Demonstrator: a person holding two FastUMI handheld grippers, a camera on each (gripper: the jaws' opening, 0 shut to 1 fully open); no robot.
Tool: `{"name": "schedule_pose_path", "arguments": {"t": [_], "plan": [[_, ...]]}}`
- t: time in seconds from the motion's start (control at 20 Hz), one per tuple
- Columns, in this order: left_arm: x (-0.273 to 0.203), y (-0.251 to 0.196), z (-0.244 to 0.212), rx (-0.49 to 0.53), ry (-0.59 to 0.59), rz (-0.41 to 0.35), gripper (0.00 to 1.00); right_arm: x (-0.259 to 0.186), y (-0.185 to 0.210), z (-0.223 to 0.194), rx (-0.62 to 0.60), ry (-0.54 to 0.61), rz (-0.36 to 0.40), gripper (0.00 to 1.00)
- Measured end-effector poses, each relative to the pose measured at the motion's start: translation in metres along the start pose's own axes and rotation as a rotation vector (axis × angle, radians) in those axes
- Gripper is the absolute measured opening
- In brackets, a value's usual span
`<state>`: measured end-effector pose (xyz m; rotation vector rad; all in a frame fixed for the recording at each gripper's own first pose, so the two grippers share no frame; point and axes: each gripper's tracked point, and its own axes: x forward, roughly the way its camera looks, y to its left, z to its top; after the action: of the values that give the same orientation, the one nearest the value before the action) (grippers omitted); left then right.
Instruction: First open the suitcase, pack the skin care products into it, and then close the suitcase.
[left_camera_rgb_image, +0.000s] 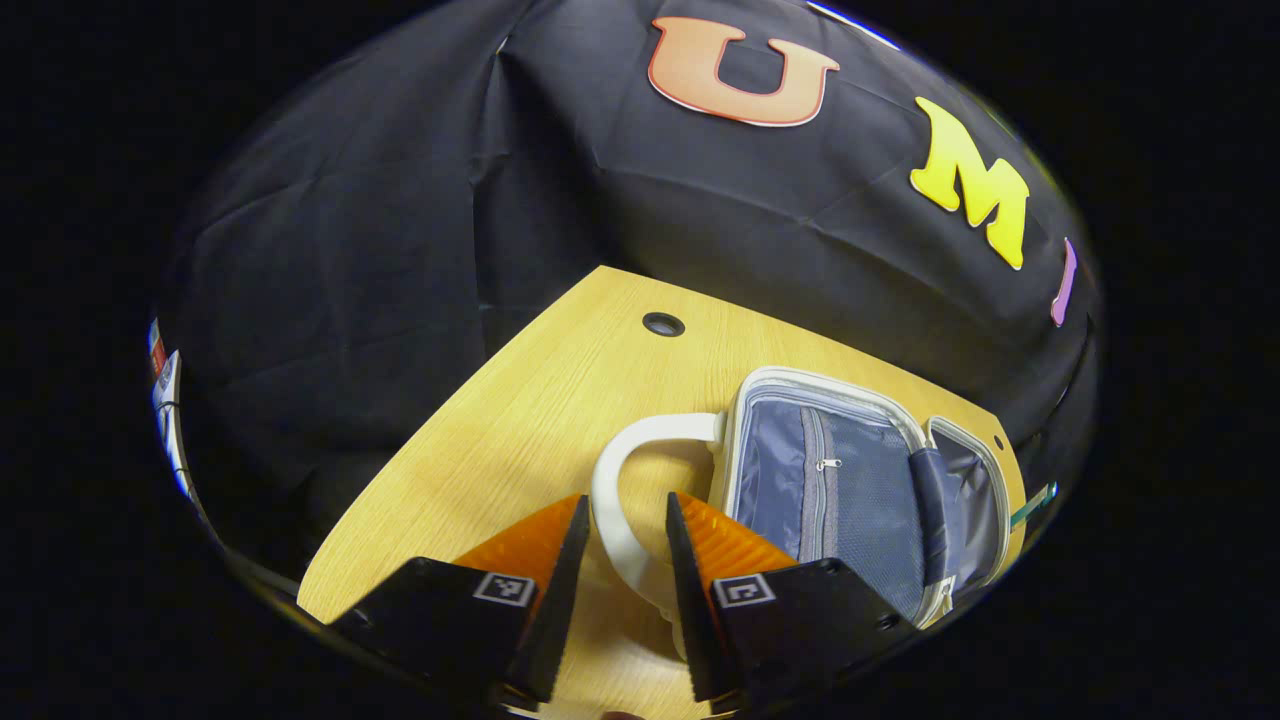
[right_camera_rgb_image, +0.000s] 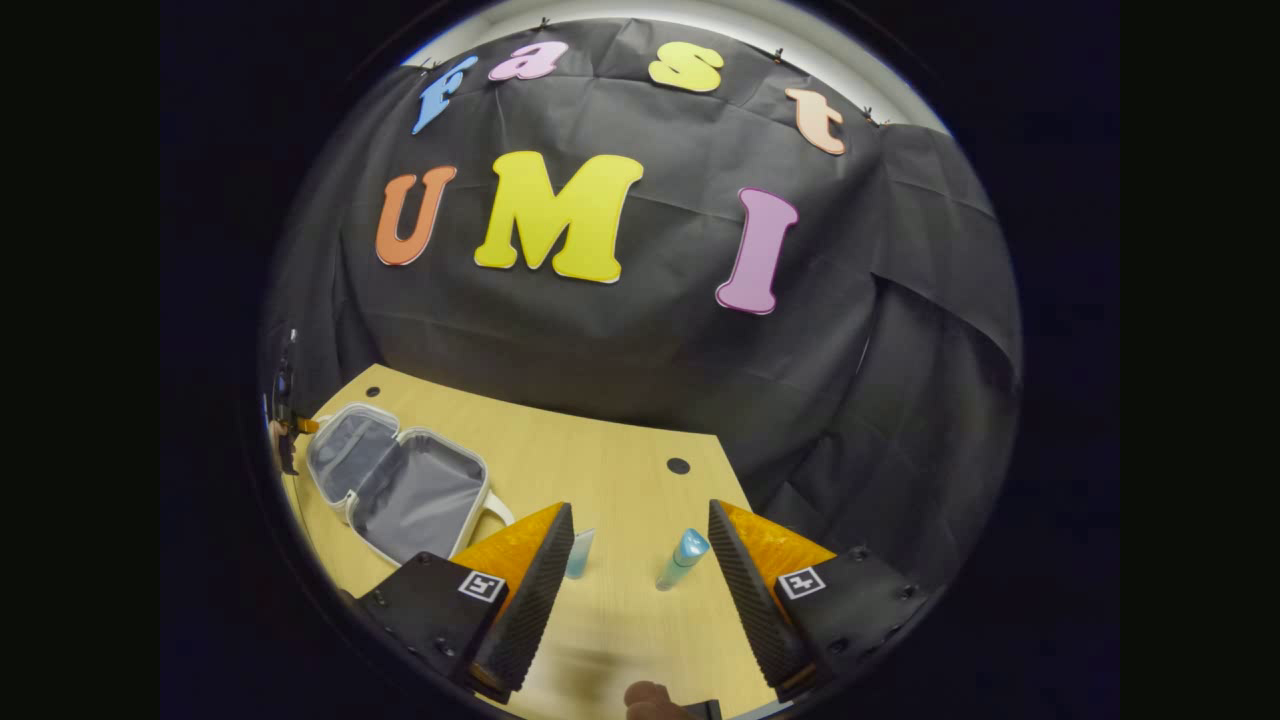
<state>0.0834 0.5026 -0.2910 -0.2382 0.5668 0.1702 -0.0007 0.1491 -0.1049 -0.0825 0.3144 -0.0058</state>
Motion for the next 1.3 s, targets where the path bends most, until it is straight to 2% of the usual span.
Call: {"name": "schedule_pose_path", "arguments": {"t": [0.05,0.1,0.15,0.2,0.25,0.3,0.5,0.7,1.05,1.2,1.3], "plan": [[-0.006,-0.002,0.001,0.002,-0.003,0.002,0.75,0.000,0.005,0.001,-0.007,-0.005,0.012,0.80],[-0.012,-0.006,0.004,0.008,-0.006,-0.001,0.67,0.001,0.007,0.003,-0.012,-0.011,0.019,0.80],[-0.020,-0.015,0.006,0.022,-0.015,-0.012,0.87,0.000,0.009,0.003,-0.010,-0.018,0.029,0.81],[-0.028,-0.026,0.007,0.041,-0.024,-0.031,0.79,0.000,0.012,0.003,-0.009,-0.021,0.039,0.80],[-0.037,-0.038,0.010,0.068,-0.037,-0.050,0.92,0.001,0.017,0.000,-0.015,-0.020,0.050,0.80],[-0.046,-0.052,0.011,0.100,-0.048,-0.069,0.97,0.002,0.020,-0.004,-0.026,-0.013,0.062,0.80],[-0.090,-0.125,0.020,0.213,-0.134,-0.127,0.98,0.006,0.026,-0.013,-0.043,0.000,0.112,0.80],[-0.125,-0.224,0.014,0.248,-0.162,-0.236,0.97,0.009,0.010,-0.024,-0.055,0.011,0.151,0.80],[-0.153,-0.401,-0.029,0.340,-0.126,-0.457,0.97,0.019,-0.066,-0.048,-0.042,0.036,0.118,0.80],[-0.161,-0.476,-0.069,0.408,-0.087,-0.565,0.97,0.023,-0.098,-0.055,-0.007,0.058,0.097,0.80],[-0.161,-0.516,-0.099,0.469,-0.057,-0.611,0.97,0.026,-0.117,-0.059,-0.003,0.060,0.080,0.80]]}}
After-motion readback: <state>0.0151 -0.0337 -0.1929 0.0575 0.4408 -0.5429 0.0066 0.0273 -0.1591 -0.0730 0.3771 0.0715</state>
